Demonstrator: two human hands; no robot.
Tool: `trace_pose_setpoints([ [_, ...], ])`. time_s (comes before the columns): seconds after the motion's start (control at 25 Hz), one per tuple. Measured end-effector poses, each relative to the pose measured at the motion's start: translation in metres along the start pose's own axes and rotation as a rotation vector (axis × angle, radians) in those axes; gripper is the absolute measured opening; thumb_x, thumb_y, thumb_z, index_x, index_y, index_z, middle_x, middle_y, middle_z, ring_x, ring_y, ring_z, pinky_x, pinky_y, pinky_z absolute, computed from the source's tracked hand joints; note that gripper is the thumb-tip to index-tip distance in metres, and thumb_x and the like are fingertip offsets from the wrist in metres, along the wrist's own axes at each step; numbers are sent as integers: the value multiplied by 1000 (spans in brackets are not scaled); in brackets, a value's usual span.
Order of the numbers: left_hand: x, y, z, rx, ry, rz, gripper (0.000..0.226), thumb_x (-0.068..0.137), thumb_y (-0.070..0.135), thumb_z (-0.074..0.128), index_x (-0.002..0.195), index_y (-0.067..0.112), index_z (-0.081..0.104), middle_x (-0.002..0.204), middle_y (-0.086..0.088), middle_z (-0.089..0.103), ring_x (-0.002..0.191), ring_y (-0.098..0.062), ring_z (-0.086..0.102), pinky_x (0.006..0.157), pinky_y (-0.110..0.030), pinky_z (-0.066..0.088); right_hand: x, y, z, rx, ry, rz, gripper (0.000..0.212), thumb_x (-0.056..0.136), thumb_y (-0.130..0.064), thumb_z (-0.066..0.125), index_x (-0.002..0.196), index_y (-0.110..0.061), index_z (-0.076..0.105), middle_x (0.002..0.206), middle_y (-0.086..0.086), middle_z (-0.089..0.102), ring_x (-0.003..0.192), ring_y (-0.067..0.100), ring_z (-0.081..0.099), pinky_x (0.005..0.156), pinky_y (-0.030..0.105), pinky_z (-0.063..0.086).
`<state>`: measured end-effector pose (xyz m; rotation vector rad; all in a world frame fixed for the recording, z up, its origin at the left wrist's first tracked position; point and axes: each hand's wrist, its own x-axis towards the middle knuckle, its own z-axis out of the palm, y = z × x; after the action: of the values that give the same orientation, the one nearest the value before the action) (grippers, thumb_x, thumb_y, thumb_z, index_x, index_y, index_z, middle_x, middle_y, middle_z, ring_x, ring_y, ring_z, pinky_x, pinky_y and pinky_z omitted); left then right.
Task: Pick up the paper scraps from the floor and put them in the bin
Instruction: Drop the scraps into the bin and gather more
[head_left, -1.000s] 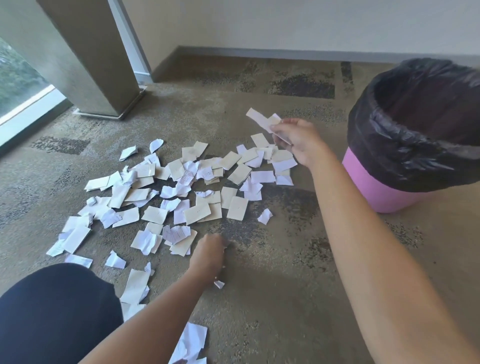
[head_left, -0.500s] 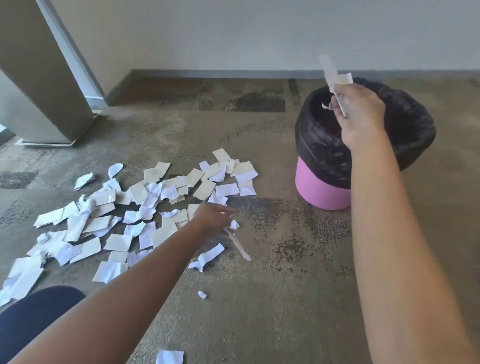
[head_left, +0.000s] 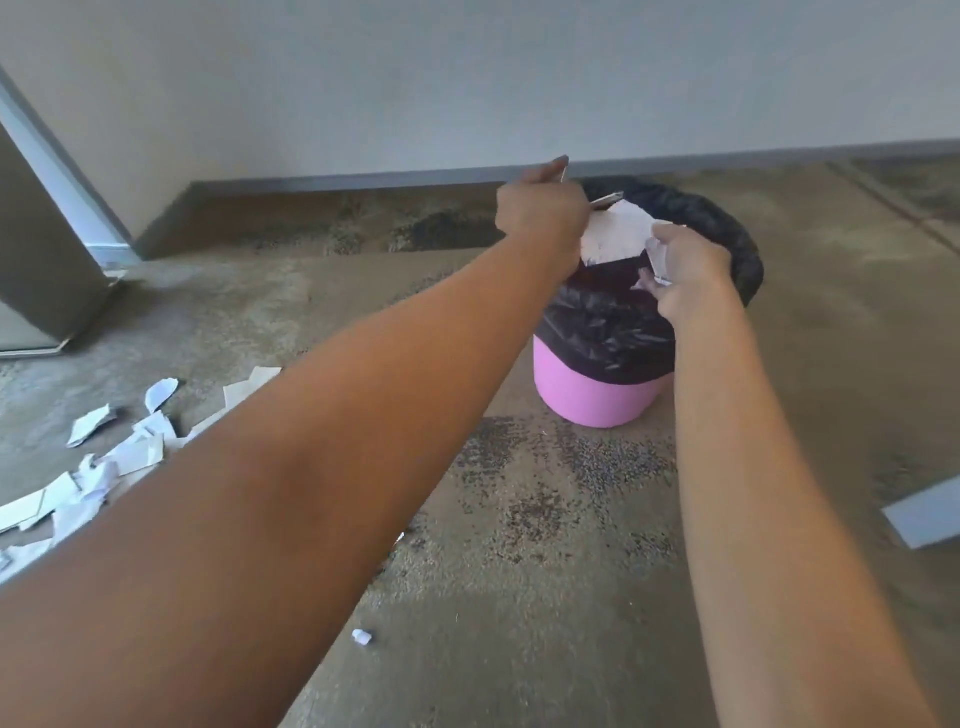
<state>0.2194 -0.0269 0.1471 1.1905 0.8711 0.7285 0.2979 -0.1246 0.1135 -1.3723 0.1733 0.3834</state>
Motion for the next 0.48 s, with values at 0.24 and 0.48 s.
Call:
trace_pose_setpoints([
  [0.24,-2,-11,40,106,-79,11,52,92,5,56,141,22,48,130,-10,59,102,-24,64,81,-31,58,10,-16,-18,125,-65,87,50,93,-33,58,138,-15,46,136,10,48,112,34,56,90,56,52],
  [0.48,7,-30,26,196,-142,130,35,90,9,59,124,15,62,108,-4,65,82,-15,63,76,-39,62,24,-25,-13,134,-67,77,52,96,-30,52,144,-15,41,148,11,40,135,34,39,94,50,46],
])
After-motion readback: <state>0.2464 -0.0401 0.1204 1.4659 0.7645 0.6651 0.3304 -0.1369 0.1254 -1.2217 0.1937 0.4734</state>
